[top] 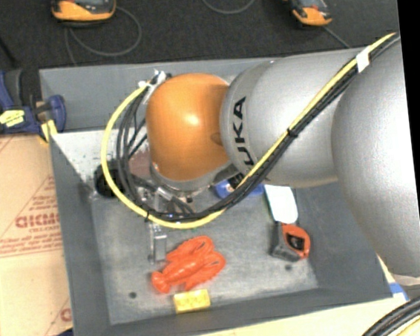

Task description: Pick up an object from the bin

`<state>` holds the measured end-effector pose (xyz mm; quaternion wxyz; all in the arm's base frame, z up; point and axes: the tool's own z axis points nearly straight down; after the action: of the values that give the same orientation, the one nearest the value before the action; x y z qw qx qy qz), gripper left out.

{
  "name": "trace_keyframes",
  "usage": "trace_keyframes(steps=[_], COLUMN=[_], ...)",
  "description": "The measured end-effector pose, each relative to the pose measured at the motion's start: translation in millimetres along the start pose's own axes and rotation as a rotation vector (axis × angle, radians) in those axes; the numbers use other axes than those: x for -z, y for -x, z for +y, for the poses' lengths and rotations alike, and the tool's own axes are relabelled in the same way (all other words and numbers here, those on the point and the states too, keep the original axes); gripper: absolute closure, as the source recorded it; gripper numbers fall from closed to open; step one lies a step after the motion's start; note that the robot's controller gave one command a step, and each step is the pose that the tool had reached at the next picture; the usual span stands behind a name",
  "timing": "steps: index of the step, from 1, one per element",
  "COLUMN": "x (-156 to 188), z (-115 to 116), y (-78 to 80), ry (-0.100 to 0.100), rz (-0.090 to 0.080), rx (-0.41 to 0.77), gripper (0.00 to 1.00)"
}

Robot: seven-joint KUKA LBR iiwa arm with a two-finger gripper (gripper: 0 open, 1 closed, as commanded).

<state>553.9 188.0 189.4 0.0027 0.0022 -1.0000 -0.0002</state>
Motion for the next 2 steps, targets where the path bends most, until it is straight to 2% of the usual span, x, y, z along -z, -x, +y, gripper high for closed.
trace_keyframes(steps=[1,2], x=[5.0,-24.2], z=[-0.9,-17.6], y=[1.7,-15.4], ry=[0.002,0.001], rz=[-0.008,-0.012], rx=[-0.004,0.069], gripper=[0.00,0.00])
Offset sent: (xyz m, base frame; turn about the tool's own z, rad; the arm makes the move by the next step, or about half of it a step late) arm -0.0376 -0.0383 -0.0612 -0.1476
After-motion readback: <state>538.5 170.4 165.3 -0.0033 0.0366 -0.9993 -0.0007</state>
